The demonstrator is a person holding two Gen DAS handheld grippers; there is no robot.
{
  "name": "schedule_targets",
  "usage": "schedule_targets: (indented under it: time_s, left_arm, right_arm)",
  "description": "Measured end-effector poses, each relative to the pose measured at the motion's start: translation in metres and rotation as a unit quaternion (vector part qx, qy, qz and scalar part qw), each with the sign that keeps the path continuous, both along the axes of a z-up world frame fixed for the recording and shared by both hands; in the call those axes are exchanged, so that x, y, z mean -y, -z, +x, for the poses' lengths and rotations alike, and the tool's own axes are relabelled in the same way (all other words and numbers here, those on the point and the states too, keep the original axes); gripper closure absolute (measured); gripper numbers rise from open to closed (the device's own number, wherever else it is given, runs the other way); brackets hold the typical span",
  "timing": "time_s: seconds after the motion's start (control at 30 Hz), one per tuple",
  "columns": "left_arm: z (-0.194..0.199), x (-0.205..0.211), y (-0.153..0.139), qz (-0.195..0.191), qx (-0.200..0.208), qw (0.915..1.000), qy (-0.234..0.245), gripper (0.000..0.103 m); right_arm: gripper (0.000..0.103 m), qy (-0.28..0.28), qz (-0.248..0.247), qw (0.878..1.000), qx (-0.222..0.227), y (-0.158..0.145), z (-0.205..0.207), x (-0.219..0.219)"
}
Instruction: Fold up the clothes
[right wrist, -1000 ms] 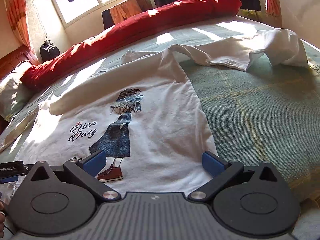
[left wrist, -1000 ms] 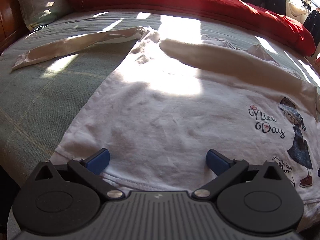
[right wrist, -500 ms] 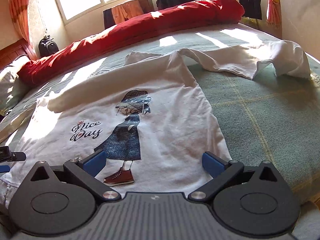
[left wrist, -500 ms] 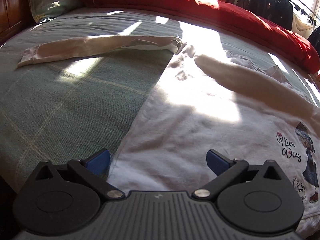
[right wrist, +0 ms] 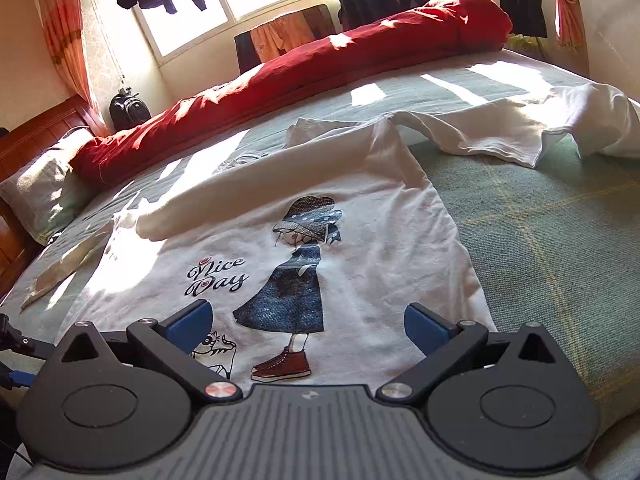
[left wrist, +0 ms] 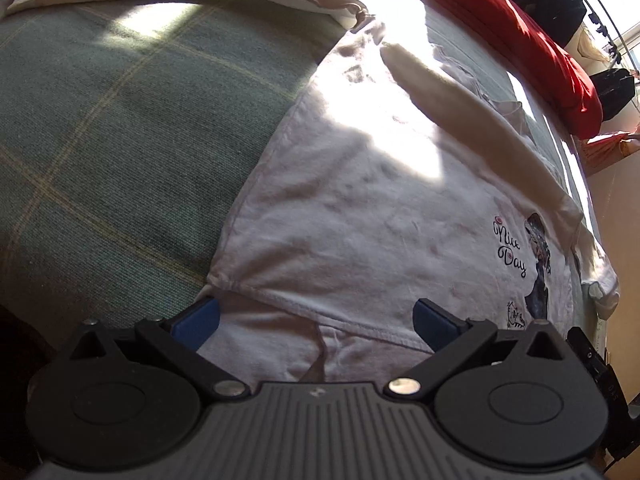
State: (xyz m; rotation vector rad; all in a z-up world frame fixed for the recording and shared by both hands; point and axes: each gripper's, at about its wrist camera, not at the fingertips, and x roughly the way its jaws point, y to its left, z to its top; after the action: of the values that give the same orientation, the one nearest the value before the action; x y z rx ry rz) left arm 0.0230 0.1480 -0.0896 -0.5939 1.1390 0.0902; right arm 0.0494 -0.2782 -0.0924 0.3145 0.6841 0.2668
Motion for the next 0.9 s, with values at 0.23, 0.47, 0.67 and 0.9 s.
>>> schedule_targets:
  time_s: [0.23, 0.47, 0.67, 0.9]
  left_arm:
    - [0.011, 0.007, -0.018, -0.001, 0.031, 0.9995, 0.005, 0.001]
    - [0.028, 0.03, 0.004, 0.055, 0.026, 0.998, 0.016, 0.001]
    - [0.028, 0.044, -0.013, 0.076, 0.043, 0.9956, 0.033, 0.001]
    - [0.073, 0.083, -0.04, 0.101, 0.109, 0.9847, 0.092, 0.001]
  right_arm:
    - [0.0, 0.007, 0.016, 1.0, -0.017, 0.006, 0.003, 0.005]
    - [0.0, -0.007, -0.01, 1.0, -0.012, 0.004, 0.0, -0.002]
    - [0.0, 0.002, -0.012, 1.0, -0.029, 0.011, 0.004, 0.003]
    - [0.0, -0.018, -0.009, 1.0, -0.02, -0.006, 0.03, 0.002]
